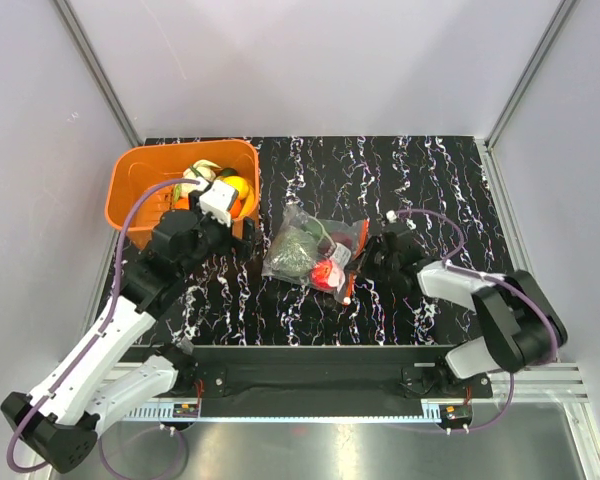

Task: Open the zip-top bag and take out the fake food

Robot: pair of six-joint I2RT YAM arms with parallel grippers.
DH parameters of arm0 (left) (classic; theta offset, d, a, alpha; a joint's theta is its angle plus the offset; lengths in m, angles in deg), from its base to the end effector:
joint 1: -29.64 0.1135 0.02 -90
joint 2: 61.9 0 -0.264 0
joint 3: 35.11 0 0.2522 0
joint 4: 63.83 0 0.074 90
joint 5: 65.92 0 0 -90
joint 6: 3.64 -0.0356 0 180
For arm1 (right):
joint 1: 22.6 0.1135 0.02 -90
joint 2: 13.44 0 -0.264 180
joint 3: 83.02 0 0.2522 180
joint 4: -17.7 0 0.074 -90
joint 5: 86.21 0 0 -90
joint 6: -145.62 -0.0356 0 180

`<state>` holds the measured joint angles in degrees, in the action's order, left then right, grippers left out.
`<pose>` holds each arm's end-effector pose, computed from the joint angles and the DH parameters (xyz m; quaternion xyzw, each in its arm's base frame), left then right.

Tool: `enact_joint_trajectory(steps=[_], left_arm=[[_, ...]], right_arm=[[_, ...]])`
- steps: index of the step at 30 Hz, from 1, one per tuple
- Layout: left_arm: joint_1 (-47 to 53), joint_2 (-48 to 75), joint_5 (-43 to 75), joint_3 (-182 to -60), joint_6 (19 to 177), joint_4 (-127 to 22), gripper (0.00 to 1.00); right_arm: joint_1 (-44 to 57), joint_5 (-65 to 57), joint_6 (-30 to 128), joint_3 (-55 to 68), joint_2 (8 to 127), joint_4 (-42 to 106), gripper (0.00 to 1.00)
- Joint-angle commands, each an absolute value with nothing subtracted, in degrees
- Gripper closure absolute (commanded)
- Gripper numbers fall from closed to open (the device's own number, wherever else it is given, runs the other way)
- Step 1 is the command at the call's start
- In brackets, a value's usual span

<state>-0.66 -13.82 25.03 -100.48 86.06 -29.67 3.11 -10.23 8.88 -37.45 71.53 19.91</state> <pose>0.1637 -0.0950 0.3531 0.2072 0.7760 -0.1478 0.5771 0.2421 0.1262 0.1443 0.1160 0.8993 0.3302 0.2624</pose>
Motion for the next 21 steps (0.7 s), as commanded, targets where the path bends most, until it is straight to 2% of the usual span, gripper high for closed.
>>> enact_joint_trajectory(steps=[1, 9, 16, 21], left_arm=[[-2.96, -15.92, 19.79, -99.32, 82.32, -34.60, 0.01], [-14.73, -17.24, 19.85, -98.79, 77.05, -36.79, 0.02], [-32.21, -17.87, 33.45, -96.16, 70.80, -40.40, 0.02], [-39.52, -12.35, 43.14, -96.06, 69.83, -43.83, 0.01]], right_arm=[[2.89, -7.72, 15.26, -28.77, 63.13, 34.93, 1.00], [2.89, -10.00, 17.74, -13.73, 59.59, 47.63, 1.00], [2.89, -14.48, 10.81, -10.20, 58.72, 47.38, 1.00], [2.89, -18.61, 6.41, -10.55, 57.31, 43.86, 1.00]])
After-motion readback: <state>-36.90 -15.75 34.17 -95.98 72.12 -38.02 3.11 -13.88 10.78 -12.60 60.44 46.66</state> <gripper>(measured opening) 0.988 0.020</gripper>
